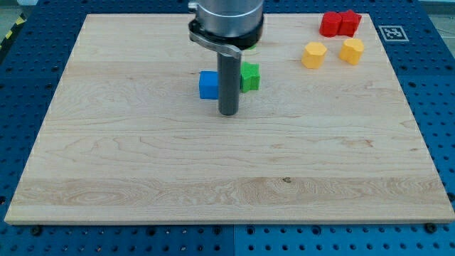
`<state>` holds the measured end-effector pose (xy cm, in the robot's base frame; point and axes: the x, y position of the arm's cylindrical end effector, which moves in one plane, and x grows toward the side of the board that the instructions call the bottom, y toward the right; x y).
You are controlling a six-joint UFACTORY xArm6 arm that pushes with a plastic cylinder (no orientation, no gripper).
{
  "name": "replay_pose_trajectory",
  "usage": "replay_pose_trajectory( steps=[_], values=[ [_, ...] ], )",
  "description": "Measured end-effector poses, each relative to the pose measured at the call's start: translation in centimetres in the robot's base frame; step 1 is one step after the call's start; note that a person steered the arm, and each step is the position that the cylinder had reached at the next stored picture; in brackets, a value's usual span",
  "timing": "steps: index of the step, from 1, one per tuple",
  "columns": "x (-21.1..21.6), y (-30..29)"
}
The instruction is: Push the yellow hexagon to the left of the yellow heart
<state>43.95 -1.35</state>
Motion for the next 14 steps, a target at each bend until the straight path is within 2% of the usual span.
replay_pose_trajectory(
  steps=[1, 3, 4, 6, 9, 10, 13, 14],
  values=[
    [-1.3, -1.0],
    [-1.3, -1.0],
    [1.6, -0.5],
    [1.8, 5.7],
    [1.7, 11.9],
    [0.5, 15.4],
    [-9.0, 14.8],
    [-9.8, 13.9]
  ],
)
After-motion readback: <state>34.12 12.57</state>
